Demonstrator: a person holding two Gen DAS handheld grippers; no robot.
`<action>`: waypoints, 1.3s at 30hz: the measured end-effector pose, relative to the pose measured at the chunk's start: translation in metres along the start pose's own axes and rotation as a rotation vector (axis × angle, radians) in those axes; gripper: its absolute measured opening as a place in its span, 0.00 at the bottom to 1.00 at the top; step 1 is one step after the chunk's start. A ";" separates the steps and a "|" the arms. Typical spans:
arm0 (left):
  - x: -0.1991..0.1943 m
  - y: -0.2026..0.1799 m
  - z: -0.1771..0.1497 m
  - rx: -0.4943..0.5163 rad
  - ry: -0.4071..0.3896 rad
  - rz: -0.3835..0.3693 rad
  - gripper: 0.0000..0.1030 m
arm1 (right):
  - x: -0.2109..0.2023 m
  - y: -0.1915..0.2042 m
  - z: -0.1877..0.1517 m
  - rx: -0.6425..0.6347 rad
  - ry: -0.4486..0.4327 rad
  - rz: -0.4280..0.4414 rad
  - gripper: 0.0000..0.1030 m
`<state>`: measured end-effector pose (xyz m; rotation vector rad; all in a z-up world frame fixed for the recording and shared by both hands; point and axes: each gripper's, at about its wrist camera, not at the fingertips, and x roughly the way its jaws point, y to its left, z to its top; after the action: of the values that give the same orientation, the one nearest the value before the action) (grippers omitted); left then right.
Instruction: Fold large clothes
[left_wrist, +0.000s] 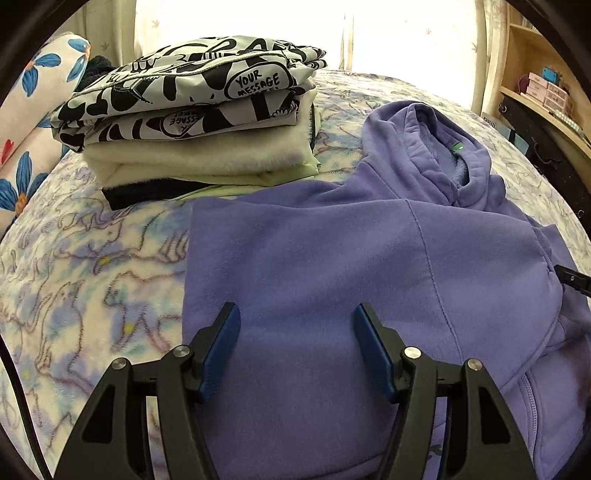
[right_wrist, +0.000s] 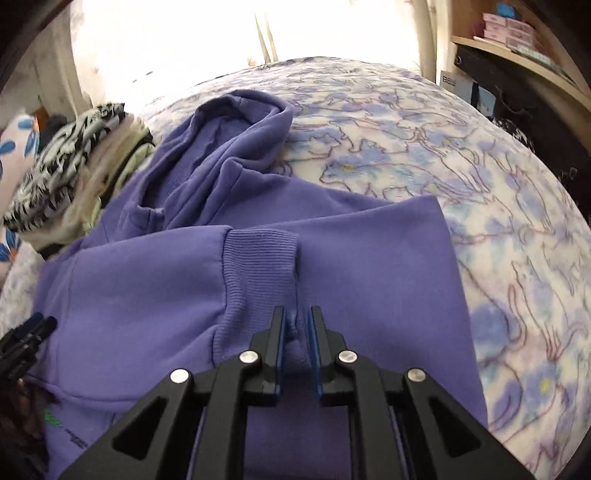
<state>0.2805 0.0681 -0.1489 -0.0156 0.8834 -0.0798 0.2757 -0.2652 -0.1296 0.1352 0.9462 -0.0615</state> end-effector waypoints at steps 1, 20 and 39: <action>-0.002 0.000 0.000 0.002 0.003 0.006 0.61 | -0.004 0.000 0.000 0.006 -0.004 0.009 0.11; -0.104 0.008 -0.010 -0.014 -0.060 0.033 0.77 | -0.082 0.036 -0.025 -0.037 -0.047 0.091 0.11; -0.199 0.020 -0.100 -0.031 -0.032 0.037 0.78 | -0.155 0.010 -0.110 -0.025 -0.059 0.083 0.15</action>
<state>0.0792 0.1046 -0.0600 -0.0296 0.8528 -0.0307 0.0980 -0.2406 -0.0660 0.1489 0.8812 0.0229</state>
